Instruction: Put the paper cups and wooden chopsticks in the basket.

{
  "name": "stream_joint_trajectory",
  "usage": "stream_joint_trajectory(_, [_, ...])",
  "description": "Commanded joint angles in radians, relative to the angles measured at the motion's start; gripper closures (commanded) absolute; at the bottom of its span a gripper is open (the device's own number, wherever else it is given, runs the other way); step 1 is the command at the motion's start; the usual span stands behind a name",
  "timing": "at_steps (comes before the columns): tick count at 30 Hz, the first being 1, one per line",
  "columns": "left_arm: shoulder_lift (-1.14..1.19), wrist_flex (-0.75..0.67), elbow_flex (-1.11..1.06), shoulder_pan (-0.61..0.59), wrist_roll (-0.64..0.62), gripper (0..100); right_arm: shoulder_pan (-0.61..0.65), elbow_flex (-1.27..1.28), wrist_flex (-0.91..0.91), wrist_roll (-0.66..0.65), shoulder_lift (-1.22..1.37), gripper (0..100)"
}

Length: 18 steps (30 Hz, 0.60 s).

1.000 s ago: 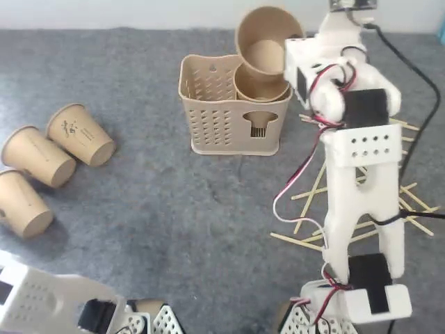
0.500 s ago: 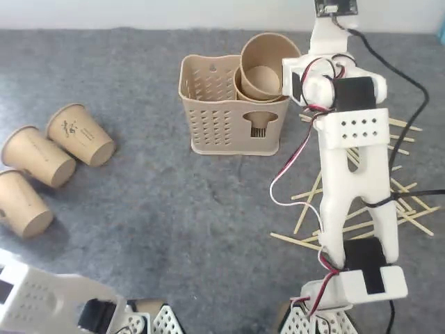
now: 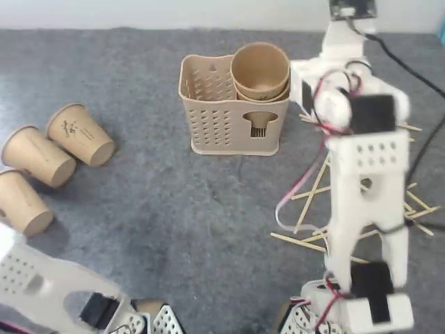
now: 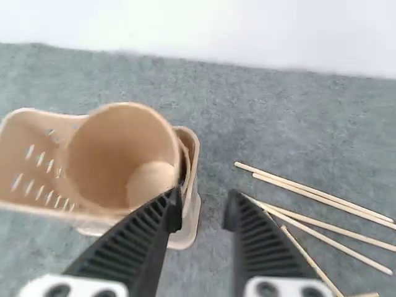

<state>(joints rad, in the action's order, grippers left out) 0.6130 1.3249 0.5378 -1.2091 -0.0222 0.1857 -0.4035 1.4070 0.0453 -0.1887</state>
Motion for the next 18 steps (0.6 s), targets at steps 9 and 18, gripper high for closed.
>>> stream_joint_trajectory(9, [0.440, 0.420, 0.846, 0.112, -0.020, 75, 0.064, -0.040, 0.314, -0.066, -0.335, 99.1])
stream_joint_trajectory(18, [0.485, 0.434, 0.819, 0.115, 0.026, 98, 0.068, 0.041, 0.364, -0.103, -0.386, 99.1])
